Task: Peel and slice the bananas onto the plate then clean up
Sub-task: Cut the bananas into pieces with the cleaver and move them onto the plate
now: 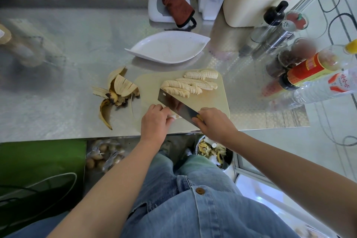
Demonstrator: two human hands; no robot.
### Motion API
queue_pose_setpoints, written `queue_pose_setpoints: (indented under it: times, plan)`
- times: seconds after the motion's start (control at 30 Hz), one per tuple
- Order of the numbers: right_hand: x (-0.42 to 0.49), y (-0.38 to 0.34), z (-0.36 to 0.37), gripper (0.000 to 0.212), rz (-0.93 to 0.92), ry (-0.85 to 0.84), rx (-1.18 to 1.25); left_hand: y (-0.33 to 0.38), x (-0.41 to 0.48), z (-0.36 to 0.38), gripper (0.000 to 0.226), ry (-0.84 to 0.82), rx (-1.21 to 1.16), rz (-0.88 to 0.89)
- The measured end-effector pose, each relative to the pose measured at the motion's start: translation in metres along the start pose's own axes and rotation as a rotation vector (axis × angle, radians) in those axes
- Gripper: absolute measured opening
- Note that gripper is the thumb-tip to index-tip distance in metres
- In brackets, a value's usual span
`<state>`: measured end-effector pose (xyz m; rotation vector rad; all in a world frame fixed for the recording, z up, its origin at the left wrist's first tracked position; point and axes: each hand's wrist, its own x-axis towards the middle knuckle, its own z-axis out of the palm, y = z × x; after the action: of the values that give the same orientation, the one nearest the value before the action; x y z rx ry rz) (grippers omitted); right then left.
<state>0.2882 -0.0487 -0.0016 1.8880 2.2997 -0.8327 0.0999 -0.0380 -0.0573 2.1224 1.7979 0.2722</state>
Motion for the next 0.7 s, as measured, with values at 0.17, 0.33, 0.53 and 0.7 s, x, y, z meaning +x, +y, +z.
queue_pose_setpoints:
  times: [0.17, 0.33, 0.53, 0.7]
  plan:
    - [0.001, -0.001, 0.0, 0.029, -0.003, -0.008, -0.01, 0.0, 0.0, 0.0, 0.015, 0.001, 0.0, 0.002]
    - [-0.001, 0.0, 0.008, 0.029, 0.011, -0.035, -0.02, -0.001, 0.0, 0.001, 0.015, 0.006, -0.007, 0.007]
    - [0.0, 0.001, 0.01, 0.031, 0.006, -0.041, -0.038, -0.001, -0.001, 0.001, 0.015, 0.002, -0.004, 0.008]
    - [0.0, -0.001, 0.003, 0.025, -0.006, 0.011, 0.008, -0.002, 0.0, 0.001, 0.014, 0.006, 0.001, 0.011]
